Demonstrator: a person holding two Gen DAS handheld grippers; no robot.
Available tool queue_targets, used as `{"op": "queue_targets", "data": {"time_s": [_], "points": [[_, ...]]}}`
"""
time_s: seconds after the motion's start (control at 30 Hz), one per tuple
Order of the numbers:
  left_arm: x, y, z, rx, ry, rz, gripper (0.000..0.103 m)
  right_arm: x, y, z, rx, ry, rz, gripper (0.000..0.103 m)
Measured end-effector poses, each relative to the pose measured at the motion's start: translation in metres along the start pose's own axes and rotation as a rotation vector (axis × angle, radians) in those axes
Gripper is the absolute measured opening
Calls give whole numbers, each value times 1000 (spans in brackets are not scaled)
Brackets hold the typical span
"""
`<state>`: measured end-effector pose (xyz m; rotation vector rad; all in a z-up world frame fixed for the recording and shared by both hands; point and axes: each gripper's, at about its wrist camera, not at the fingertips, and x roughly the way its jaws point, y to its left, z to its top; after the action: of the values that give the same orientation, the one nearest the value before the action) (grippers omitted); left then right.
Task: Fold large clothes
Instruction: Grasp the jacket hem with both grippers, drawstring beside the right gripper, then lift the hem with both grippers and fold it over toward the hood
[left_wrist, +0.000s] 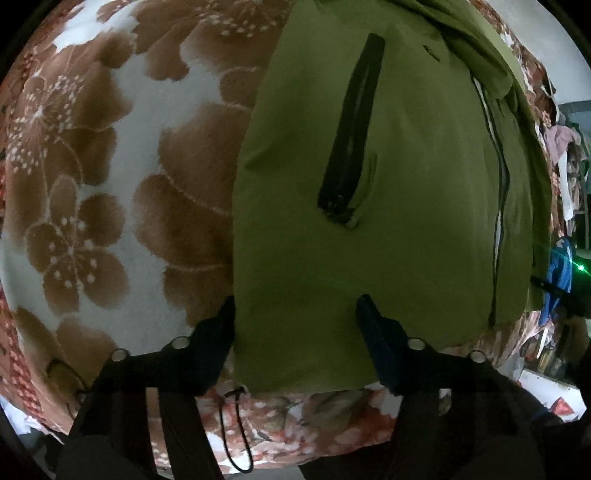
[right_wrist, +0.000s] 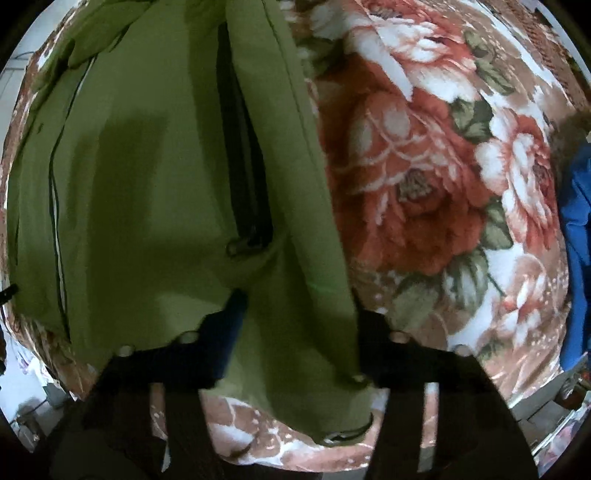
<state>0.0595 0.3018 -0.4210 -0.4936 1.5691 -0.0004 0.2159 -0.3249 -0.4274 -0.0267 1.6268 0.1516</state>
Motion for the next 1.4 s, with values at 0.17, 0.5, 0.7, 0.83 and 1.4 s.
{"op": "queue_targets", "data": {"time_s": [0.17,0.5,0.7,0.83,1.4], "points": [[-6,6,0,-22,-15,-55,31,0,2,-7,-29,-1,5,20],[7,-19,17,67,47,-37,14,5,-2,-4,-30,54,50,22],[12,-21,25,59,82,-34,6,11,9,-2,-81,71,31,11],[-19,-33,29,113,44,-88,4,-24,4,-2,-69,64,72,5],[-131,-124,168,293,-253,-246,4,-144,27,193,-155,-246,208,2]]}}
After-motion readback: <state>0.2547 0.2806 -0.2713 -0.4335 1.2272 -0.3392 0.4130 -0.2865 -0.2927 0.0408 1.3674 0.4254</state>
